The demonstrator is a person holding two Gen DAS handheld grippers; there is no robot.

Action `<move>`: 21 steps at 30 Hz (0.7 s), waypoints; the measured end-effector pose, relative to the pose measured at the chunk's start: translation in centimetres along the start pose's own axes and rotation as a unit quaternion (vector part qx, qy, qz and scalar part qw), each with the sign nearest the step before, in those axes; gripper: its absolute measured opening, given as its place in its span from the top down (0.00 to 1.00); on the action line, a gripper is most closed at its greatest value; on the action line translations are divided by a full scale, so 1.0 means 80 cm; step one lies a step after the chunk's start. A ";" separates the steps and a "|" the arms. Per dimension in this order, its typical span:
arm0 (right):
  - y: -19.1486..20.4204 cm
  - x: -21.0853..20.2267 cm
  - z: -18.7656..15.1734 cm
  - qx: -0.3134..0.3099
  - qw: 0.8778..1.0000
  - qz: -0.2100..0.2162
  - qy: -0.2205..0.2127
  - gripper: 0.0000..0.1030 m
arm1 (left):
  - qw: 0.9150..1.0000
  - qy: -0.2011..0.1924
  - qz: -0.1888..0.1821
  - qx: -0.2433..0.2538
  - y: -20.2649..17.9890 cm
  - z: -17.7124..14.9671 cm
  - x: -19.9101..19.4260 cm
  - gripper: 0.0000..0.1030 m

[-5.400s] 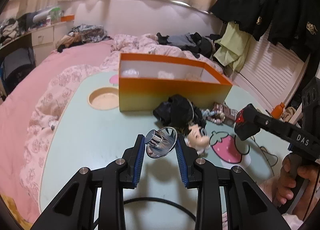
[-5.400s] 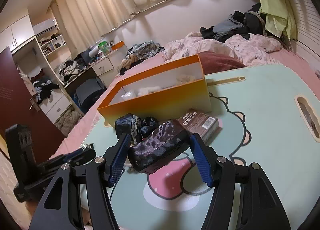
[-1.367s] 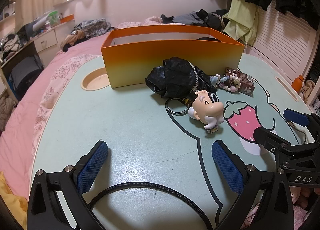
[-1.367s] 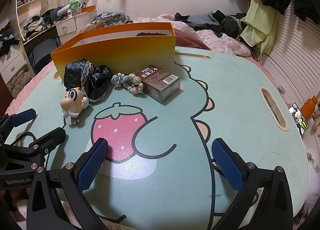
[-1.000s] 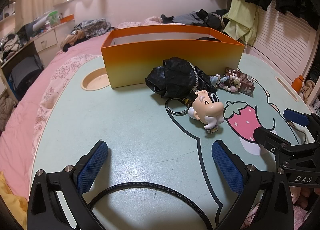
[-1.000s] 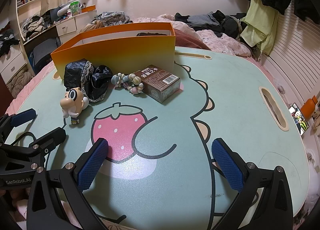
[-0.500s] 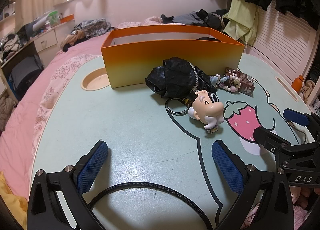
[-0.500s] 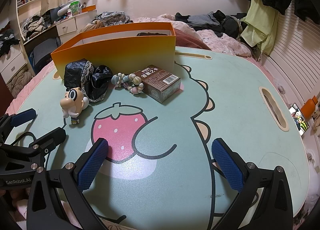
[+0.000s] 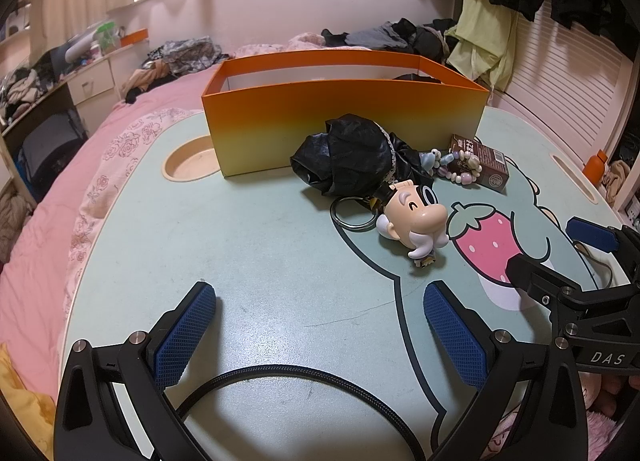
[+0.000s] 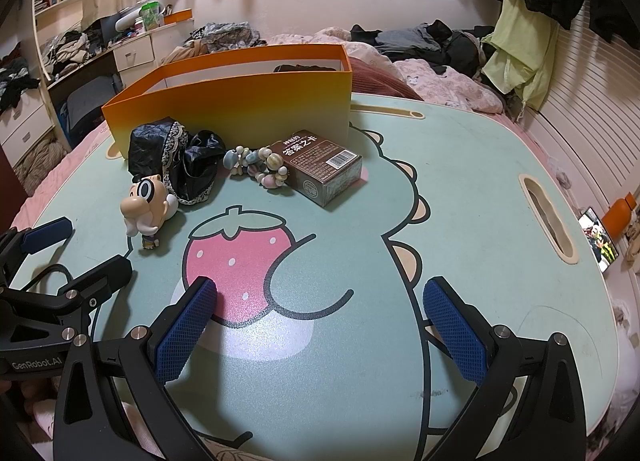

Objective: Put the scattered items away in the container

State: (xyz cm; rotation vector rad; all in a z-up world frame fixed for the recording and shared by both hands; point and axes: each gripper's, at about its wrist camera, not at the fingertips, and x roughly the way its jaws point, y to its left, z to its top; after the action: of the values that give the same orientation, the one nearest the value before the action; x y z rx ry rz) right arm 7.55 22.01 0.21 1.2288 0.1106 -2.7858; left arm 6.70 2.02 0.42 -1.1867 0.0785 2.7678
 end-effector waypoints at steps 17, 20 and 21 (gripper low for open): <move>0.000 0.000 -0.001 0.000 1.000 0.001 0.000 0.00 | 0.996 -0.033 -0.081 -0.002 -0.017 0.049 -0.011 0.13; 0.000 0.000 -0.001 0.000 1.000 0.001 0.000 0.00 | 0.994 -0.017 -0.104 -0.007 -0.026 0.057 0.004 0.18; 0.000 0.000 -0.001 0.000 1.000 0.001 -0.001 0.00 | 0.994 -0.010 -0.112 -0.009 -0.028 0.059 0.009 0.20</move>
State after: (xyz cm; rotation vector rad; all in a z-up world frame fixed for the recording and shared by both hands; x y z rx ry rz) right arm 7.62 22.04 0.18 1.2265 0.1085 -2.7840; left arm 3.15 4.77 3.17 -1.0967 -0.0760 2.5899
